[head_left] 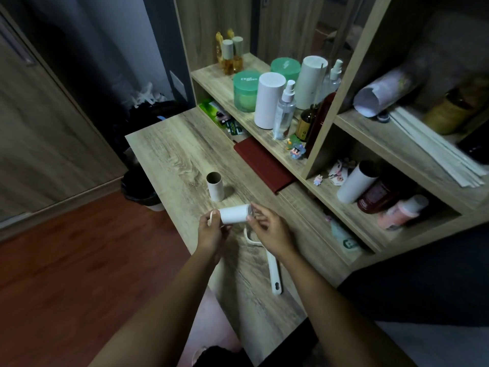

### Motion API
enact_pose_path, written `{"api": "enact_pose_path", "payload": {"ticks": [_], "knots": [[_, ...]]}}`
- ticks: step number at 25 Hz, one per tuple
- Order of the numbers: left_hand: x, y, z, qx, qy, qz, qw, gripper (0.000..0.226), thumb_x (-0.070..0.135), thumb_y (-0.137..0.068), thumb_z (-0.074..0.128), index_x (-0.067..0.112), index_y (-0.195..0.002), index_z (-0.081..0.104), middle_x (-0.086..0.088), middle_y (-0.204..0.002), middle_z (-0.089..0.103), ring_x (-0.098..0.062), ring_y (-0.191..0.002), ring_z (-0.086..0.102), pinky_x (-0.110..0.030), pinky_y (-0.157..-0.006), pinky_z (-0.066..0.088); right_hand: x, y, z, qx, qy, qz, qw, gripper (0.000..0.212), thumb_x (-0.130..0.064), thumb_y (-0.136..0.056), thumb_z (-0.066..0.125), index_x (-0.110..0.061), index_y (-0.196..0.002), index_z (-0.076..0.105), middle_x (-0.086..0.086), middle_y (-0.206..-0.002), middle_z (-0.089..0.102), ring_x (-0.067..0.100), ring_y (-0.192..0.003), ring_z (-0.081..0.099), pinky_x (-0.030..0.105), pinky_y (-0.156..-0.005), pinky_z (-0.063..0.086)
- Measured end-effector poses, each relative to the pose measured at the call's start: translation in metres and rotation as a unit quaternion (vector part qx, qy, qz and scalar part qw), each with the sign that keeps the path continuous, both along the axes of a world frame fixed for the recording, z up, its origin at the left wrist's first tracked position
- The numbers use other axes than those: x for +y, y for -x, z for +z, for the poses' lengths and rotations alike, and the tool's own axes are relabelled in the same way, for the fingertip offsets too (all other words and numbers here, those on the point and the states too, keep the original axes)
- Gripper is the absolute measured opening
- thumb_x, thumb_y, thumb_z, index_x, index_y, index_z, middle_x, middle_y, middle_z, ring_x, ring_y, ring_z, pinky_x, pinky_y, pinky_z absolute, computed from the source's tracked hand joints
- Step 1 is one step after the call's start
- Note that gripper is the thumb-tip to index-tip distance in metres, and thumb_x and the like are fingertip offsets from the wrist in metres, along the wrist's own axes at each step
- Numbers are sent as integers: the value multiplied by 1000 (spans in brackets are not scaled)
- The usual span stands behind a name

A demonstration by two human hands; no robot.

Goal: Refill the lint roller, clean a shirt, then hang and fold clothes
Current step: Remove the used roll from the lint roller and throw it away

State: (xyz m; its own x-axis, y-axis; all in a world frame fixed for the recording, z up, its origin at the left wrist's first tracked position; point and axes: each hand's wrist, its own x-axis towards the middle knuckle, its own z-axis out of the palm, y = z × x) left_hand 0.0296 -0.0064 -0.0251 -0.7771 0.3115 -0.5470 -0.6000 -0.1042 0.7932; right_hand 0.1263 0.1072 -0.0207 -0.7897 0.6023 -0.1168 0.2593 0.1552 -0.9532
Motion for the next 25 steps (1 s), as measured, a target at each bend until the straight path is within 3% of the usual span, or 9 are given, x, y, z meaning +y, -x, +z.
{"api": "enact_pose_path", "payload": {"ticks": [6,10,11,13,14,19,22,25], "knots": [[-8,6,-5,22,29,20,999,19,24,-98,46,10,-111,45,-18,-110,51,-19,-78,56,-19,-54,54,-2,-1,2,-1,-147,-10,989,46,-37,-86,58,-17,-127,55,9,-117,66,17,-101,66,41,-88,54],[-18,11,-8,24,49,72,996,23,25,-98,46,9,-115,45,-17,-109,51,-18,-75,56,-26,-65,51,-18,-8,-3,-43,-238,23,970,46,-40,-87,52,-16,-126,51,9,-114,65,23,-103,61,37,-86,49],[-22,14,-9,23,53,86,995,27,25,-98,46,8,-118,45,-17,-109,51,-18,-76,56,-27,-66,51,-25,-11,-8,-57,-296,45,953,45,-44,-85,48,-18,-120,55,7,-109,67,24,-100,61,37,-84,47],[-30,20,-10,22,59,102,993,29,26,-98,47,7,-120,46,-16,-110,51,-18,-77,57,-27,-65,50,-39,-17,-25,-84,-466,91,876,38,-49,-77,49,-24,-104,62,-4,-95,70,19,-93,62,34,-80,36],[-33,22,-10,22,60,105,992,29,26,-98,47,8,-119,46,-16,-110,52,-18,-78,57,-27,-66,51,-46,-19,-31,-99,-508,117,848,34,-50,-73,55,-27,-96,64,-9,-90,70,16,-91,62,32,-78,31],[-38,22,-7,31,61,97,993,28,26,-97,48,8,-119,46,-18,-112,53,-25,-87,58,-28,-67,52,-59,-21,-53,-134,-575,168,789,36,-49,-56,75,-27,-85,69,-12,-85,71,13,-98,65,38,-93,28],[-38,21,-7,35,62,92,993,22,28,-97,49,12,-112,46,-17,-109,53,-21,-75,58,-28,-62,50,-62,-20,-47,-103,-539,143,824,36,-48,-70,60,-25,-97,67,-7,-103,68,17,-106,61,38,-101,29],[-37,21,-6,36,66,84,994,20,28,-97,48,13,-111,46,-17,-107,54,-19,-70,57,-27,-60,49,-56,-12,-23,-24,-370,42,928,42,-46,-83,50,-17,-112,59,0,-113,62,17,-105,56,32,-90,45]]}}
